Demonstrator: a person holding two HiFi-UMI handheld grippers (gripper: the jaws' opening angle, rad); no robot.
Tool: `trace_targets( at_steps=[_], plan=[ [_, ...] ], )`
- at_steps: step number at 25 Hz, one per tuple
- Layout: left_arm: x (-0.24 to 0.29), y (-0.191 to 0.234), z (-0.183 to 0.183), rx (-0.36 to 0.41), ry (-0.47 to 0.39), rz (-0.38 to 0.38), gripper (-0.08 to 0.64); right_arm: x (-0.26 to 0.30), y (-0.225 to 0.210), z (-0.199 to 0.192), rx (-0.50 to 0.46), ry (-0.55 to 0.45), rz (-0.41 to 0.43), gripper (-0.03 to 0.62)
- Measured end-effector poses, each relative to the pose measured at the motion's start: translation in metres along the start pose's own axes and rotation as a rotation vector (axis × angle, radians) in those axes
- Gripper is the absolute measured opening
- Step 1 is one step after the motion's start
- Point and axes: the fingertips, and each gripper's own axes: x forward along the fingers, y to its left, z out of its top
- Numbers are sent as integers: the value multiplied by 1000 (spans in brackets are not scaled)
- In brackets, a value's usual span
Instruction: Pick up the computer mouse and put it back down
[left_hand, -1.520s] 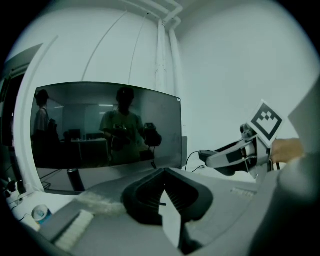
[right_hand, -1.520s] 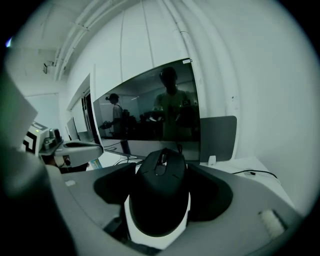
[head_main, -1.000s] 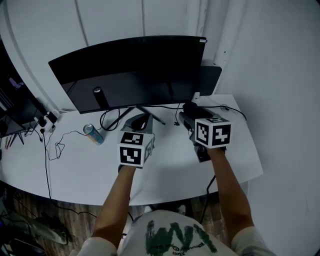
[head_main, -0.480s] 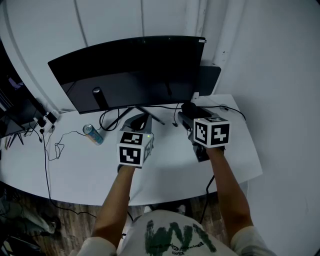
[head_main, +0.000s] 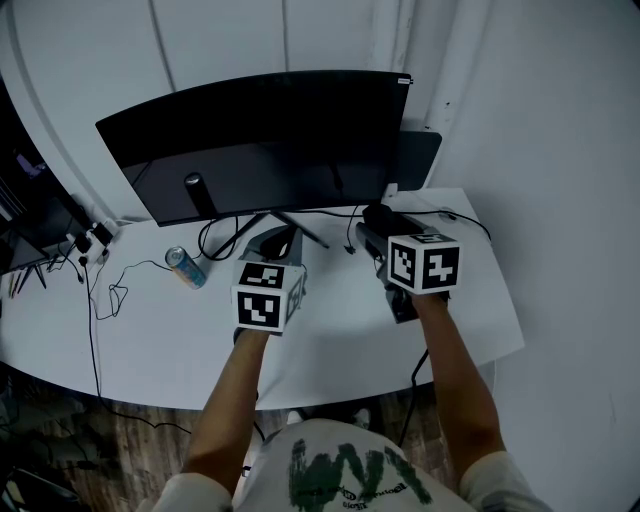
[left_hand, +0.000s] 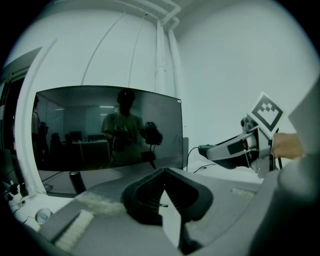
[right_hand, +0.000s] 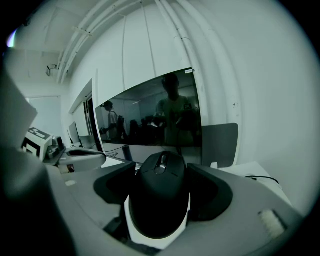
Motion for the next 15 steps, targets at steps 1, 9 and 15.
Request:
trace_targets(
  at_steps=[1, 9, 15],
  plan=[
    [0, 0, 0, 0, 0, 0, 2, 0, 0, 0, 2, 0, 0, 321],
    [-4, 0, -1, -5, 4, 2, 2, 0, 3, -3, 2, 11, 2, 321],
    [-9, 5, -6, -13, 8, 14, 2, 5, 11, -8, 7, 19, 9, 321]
  ],
)
